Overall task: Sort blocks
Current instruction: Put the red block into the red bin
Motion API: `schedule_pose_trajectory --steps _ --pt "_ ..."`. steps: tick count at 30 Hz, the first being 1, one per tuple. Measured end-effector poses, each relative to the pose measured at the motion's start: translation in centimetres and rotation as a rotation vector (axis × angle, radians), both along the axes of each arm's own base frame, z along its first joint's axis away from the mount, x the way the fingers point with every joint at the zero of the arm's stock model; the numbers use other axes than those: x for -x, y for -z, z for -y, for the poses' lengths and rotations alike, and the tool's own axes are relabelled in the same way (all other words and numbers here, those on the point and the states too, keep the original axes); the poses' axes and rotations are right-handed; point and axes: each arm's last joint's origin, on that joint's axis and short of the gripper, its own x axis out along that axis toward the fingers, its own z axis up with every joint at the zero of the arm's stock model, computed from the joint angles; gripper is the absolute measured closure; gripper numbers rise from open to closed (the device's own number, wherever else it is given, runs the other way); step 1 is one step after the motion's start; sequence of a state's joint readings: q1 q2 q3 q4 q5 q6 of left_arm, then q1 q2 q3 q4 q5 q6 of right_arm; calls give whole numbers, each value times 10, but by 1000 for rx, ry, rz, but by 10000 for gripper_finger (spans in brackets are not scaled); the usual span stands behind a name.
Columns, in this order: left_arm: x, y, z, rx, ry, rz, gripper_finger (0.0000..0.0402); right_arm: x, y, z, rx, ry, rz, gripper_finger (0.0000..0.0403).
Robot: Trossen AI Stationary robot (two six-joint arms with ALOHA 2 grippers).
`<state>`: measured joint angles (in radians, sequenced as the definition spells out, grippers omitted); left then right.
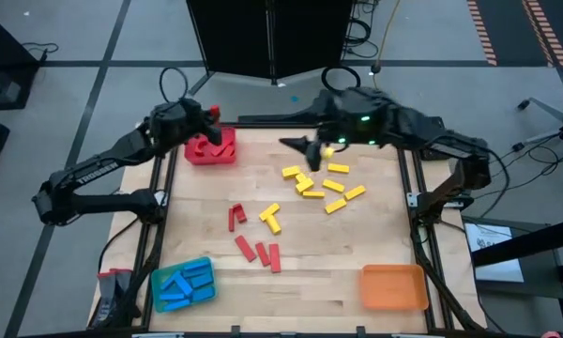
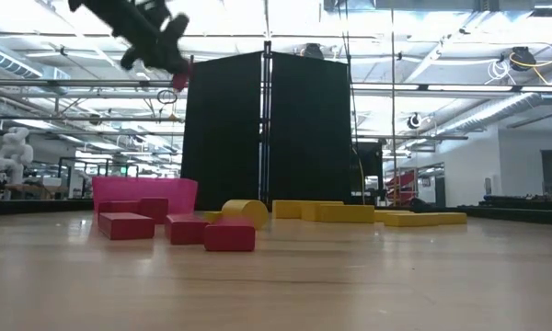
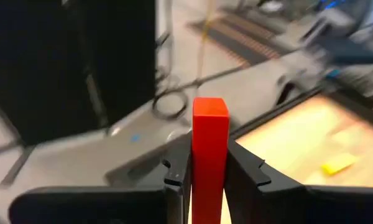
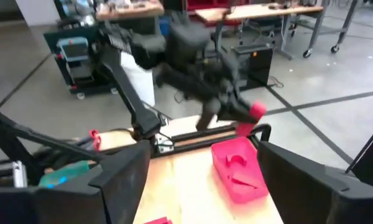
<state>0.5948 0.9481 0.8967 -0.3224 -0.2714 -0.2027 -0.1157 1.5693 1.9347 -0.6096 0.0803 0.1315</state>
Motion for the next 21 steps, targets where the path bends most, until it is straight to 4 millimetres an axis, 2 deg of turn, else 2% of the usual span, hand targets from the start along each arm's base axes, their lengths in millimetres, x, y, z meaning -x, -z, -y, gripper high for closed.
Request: schedule_pose_trajectory --steps 4,8,14,21 --pt "4 33 -19 106 -91 -99 339 29 -18 -4 0 0 46 120" --pt "7 59 -38 211 -202 -112 339 44 -28 -10 -20 -13 85 128" --pt "3 92 -61 327 -267 -196 339 55 -34 -24 -24 -62 99 131" --pt "-7 128 -71 471 -276 -322 339 56 -25 -32 -67 -83 10 132"
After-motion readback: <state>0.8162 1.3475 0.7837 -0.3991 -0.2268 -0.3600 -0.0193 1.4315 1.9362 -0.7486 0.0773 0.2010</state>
